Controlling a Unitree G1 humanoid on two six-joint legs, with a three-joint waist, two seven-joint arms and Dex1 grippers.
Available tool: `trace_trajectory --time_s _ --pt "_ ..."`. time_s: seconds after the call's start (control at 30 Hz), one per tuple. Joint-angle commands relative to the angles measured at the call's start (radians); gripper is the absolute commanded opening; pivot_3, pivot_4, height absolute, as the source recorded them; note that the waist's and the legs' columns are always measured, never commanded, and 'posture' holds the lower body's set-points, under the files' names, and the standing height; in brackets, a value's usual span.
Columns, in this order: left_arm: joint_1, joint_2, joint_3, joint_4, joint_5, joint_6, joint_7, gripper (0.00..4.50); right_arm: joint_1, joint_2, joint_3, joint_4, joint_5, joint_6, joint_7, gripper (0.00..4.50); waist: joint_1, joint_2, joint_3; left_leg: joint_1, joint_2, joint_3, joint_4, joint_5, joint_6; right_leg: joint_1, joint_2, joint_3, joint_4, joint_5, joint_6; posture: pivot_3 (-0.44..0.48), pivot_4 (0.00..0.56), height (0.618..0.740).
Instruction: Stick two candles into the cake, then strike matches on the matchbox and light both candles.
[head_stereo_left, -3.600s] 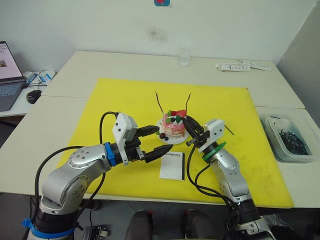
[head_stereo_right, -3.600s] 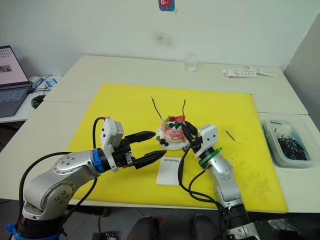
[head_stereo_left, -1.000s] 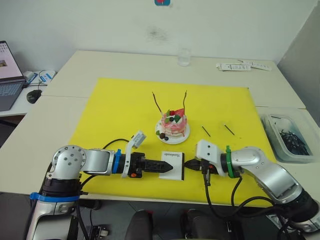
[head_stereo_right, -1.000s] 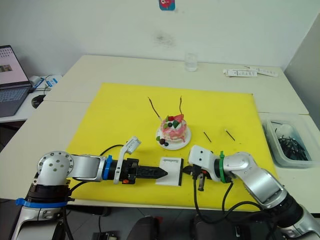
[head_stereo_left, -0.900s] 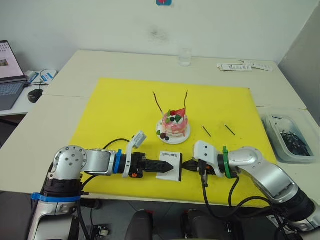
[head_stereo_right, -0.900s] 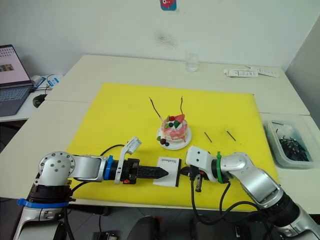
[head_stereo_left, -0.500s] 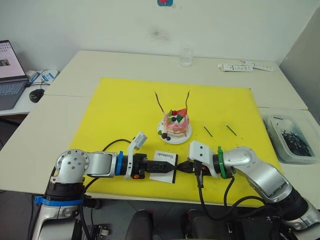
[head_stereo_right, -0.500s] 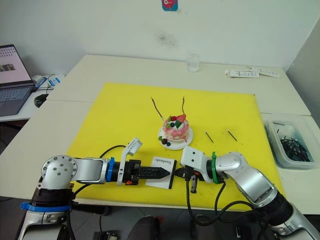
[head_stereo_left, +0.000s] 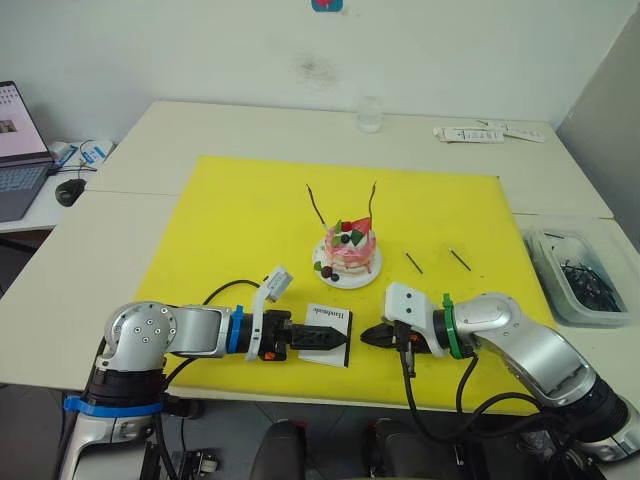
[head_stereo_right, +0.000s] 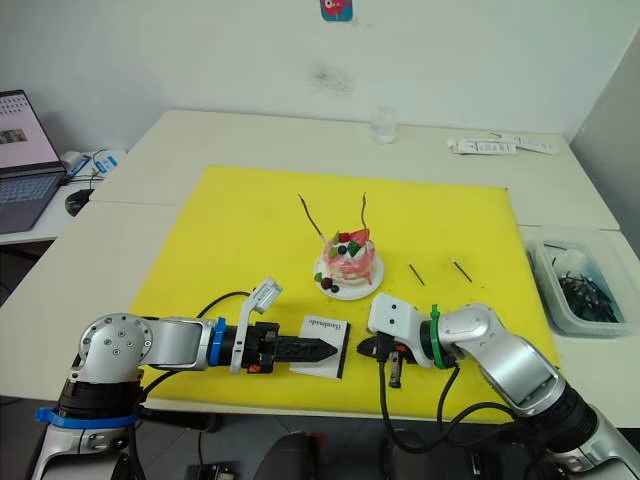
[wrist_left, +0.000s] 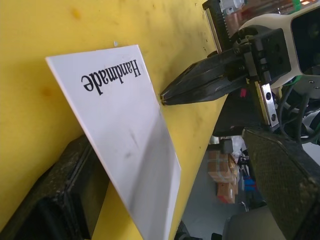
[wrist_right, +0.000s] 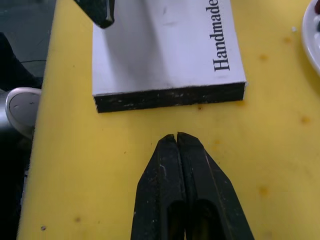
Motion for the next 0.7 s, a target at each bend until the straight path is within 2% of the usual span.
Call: trace_trajectory --time_s 0.03,0.7 --pt "0.019 0.019 -0.039 0.012 0.061 0.016 -0.014 4.50 0.000 0.003 0.002 -0.036 0.005 0.002 -0.001 0.02 0.000 0.000 0.000 0.000 0.000 0.000 0.000 0.000 0.000 0.000 0.000 0.000 0.000 0.000 0.000 0.000 0.150 0.740" --pt "0.025 0.019 -0.057 -0.001 0.163 0.023 -0.092 4.50 -0.033 0.067 0.052 0.005 -0.014 -0.016 -0.001 0.02 -0.002 0.000 -0.001 0.001 0.001 0.000 0.000 0.000 0.000 0.000 0.001 0.000 0.000 0.000 0.000 0.000 0.150 0.740"
